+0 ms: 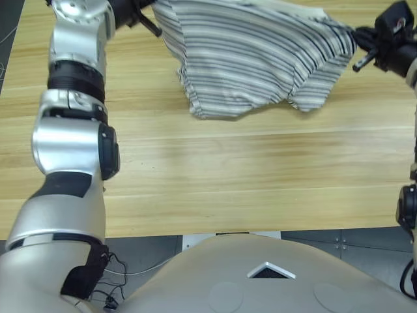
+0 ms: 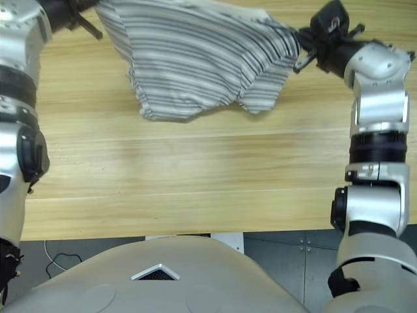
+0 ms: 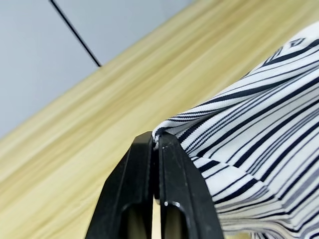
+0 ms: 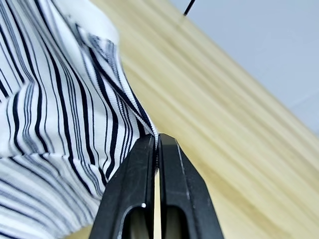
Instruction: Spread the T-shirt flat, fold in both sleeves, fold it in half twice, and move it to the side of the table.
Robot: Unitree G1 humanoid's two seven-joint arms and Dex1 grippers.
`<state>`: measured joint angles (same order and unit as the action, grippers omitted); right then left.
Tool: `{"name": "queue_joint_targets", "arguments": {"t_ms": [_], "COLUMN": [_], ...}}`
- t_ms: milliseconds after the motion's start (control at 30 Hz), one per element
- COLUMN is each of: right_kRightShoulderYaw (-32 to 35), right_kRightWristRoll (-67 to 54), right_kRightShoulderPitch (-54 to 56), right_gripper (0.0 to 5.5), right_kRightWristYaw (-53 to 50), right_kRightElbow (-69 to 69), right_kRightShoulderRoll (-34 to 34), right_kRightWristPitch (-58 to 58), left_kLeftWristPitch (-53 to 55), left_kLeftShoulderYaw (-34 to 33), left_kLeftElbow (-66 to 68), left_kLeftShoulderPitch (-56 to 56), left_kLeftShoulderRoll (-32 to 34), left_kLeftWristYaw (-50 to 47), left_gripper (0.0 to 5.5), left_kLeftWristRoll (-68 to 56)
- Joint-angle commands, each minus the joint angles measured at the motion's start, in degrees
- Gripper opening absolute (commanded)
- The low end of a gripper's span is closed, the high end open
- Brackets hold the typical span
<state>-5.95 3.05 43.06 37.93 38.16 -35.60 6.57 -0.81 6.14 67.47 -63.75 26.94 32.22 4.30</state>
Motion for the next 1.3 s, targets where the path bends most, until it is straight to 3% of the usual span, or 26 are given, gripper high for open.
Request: {"name": "queue_joint_targets", "arguments": {"t_ms": [33, 267, 433, 567, 700, 800, 867, 967, 1133, 1300], "right_kRightShoulderYaw": [-2.1, 2.56, 6.82, 7.19, 4.5, 4.02, 4.35, 6.28, 8.37, -0.26], "right_kRightWristRoll": [6.4, 7.47, 6.36, 4.64, 1.94, -4.83, -11.38, -22.22, -28.68, -20.98], "right_kRightShoulderPitch": [18.09, 35.12, 39.31, 35.56, 21.9, 6.18, -5.3, -18.87, -28.16, -41.65], "right_gripper": [0.1, 0.1, 0.1, 0.1, 0.1, 0.1, 0.1, 0.1, 0.1, 0.1], "right_kRightWristYaw": [-10.92, -31.73, -37.58, -20.87, 7.65, 27.17, 36.27, 43.47, 46.96, 48.49], "right_kRightElbow": [22.21, 35.74, 36.35, 35.64, 29.33, 13.54, -2.55, -24.67, -38.08, -48.08], "right_kRightShoulderRoll": [4.47, 4.44, 1.06, 1.16, 0.02, -3.71, -6.43, -11.04, -15.72, -20.4], "right_kRightWristPitch": [-6.41, -15.67, -21.79, -22.16, -22.0, -17.29, -9.41, 4.04, 13.78, 11.04], "left_kLeftWristPitch": [-1.08, -2.83, -5.23, -7.45, -11.67, -14.81, -10.42, 1.19, 14.68, 15.63], "left_kLeftShoulderYaw": [1.14, -0.35, -2.76, -1.36, 0.78, 1.12, 2.59, 4.18, 4.51, 10.28], "left_kLeftElbow": [6.88, 9.54, 9.34, 8.95, 7.4, -0.1, -13.86, -36.55, -57.78, -70.01], "left_kLeftShoulderPitch": [-10.07, -19.68, -25.12, -22.28, -12.37, 0.32, 11.27, 24.51, 36.02, 47.65], "left_kLeftShoulderRoll": [1.22, 3.63, 4.42, 2.57, 1.09, 1.6, 3.94, 8.76, 13.37, 18.73], "left_kLeftWristYaw": [-11.09, -23.82, -25.48, -14.43, 1.1, 26.29, 41.55, 52.41, 57.14, 58.75], "left_gripper": [0.12, 0.12, 0.12, 0.12, 0.12, 0.12, 0.12, 0.12, 0.12, 0.12], "left_kLeftWristRoll": [5.59, 9.62, 9.37, 10.04, 9.78, 3.66, -2.52, -10.12, -16.18, -13.06]}}
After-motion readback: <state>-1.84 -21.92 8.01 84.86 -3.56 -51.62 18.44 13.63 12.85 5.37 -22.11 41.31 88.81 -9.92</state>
